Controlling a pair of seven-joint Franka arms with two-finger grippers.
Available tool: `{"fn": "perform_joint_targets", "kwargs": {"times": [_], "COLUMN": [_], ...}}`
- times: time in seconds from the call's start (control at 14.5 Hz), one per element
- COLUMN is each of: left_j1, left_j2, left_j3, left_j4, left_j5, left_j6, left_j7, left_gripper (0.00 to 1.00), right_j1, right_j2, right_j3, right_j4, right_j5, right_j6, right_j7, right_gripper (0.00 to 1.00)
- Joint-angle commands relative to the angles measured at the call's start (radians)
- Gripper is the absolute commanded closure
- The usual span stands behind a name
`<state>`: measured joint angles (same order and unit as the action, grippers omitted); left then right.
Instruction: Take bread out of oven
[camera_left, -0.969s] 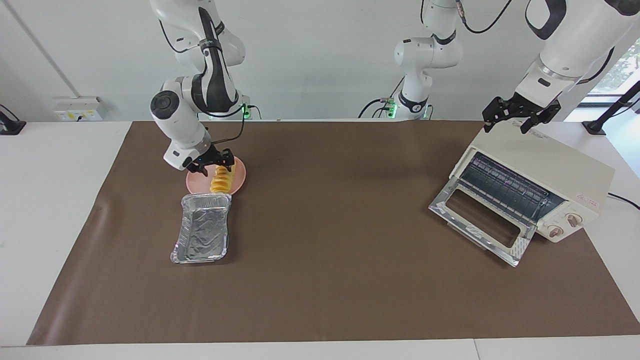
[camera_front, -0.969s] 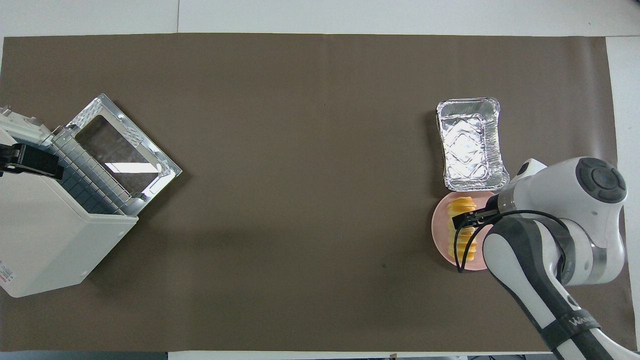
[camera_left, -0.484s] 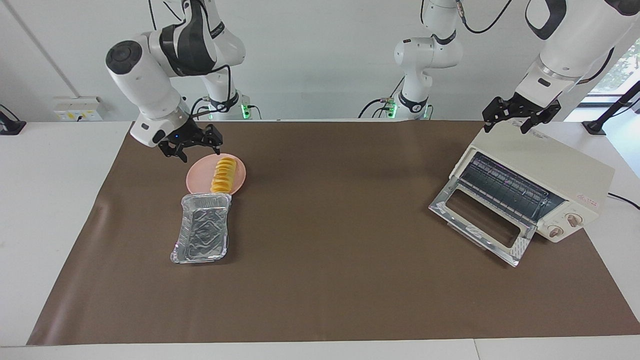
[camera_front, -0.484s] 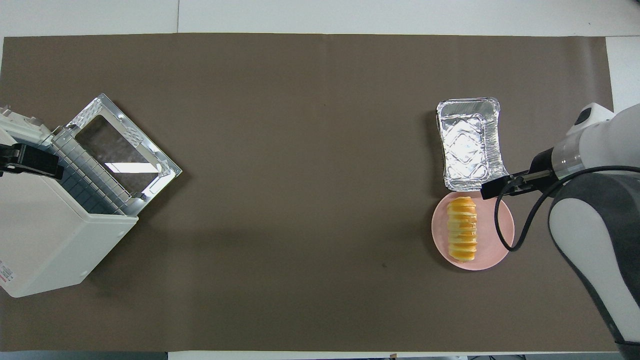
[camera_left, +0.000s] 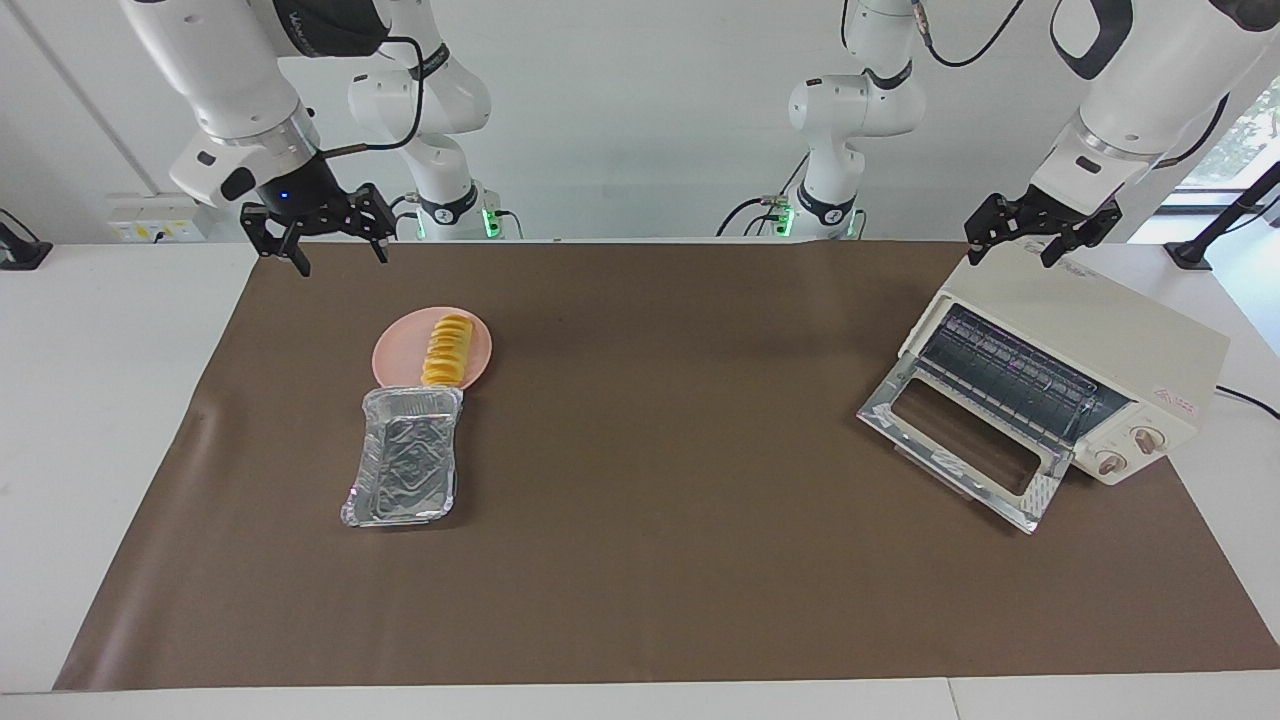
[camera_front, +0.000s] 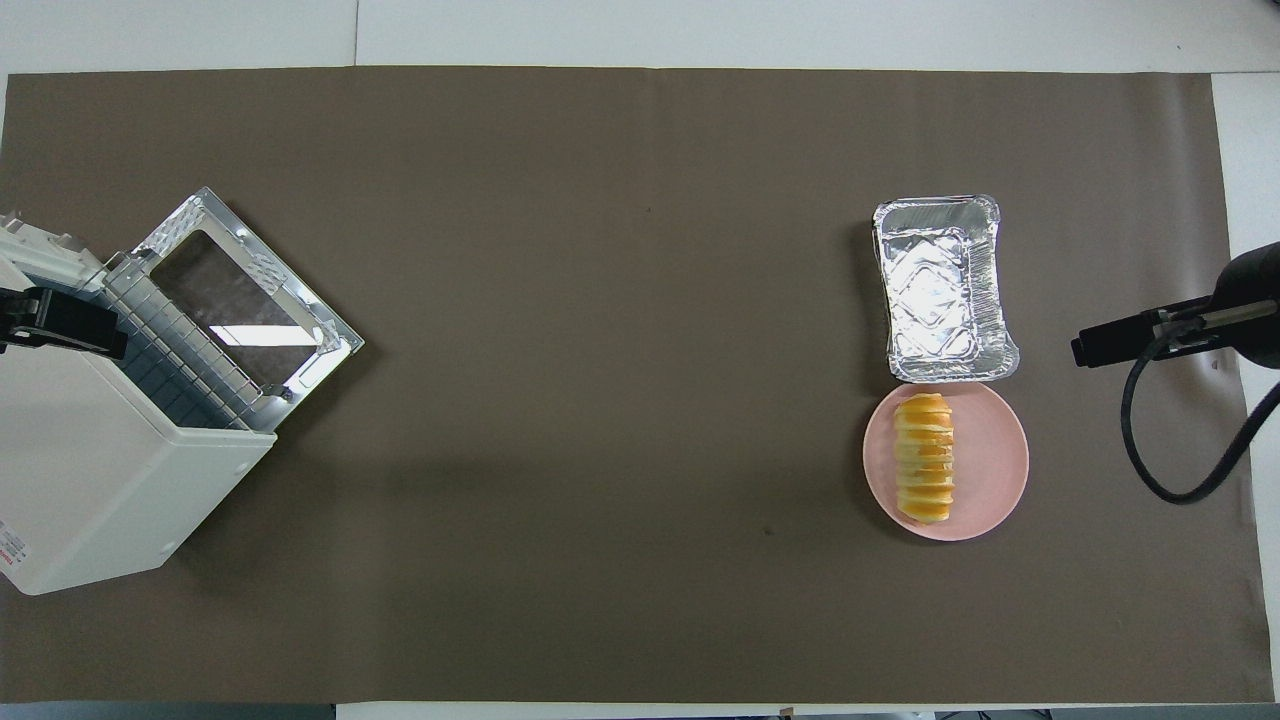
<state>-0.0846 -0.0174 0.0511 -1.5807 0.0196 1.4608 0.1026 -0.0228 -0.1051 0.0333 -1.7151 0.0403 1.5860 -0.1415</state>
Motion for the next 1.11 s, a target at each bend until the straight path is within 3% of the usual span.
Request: {"fn": "perform_joint_targets", "kwargs": {"times": [0.0,1.04], "left_j1": [0.005,0.005], "left_j2": [-0.021,-0.022], "left_j3": [-0.002,-0.002], "left_j4": [-0.030,-0.030], "left_j5": [0.003,0.003], "left_j6": [0.019,0.019], "left_j7": [0.011,0.011], "left_gripper": [0.00,0.00], "right_j1": [-0.008,-0.040], "right_j2": [0.022,0.030], "right_j3": [0.013,0.011], "right_j4": [0.023,0.028], "right_j5": [-0.020,-0.066], "right_j6": [-0.036,-0.070], "right_j7": [0.052,0.060], "right_gripper": [0.00,0.00]}}
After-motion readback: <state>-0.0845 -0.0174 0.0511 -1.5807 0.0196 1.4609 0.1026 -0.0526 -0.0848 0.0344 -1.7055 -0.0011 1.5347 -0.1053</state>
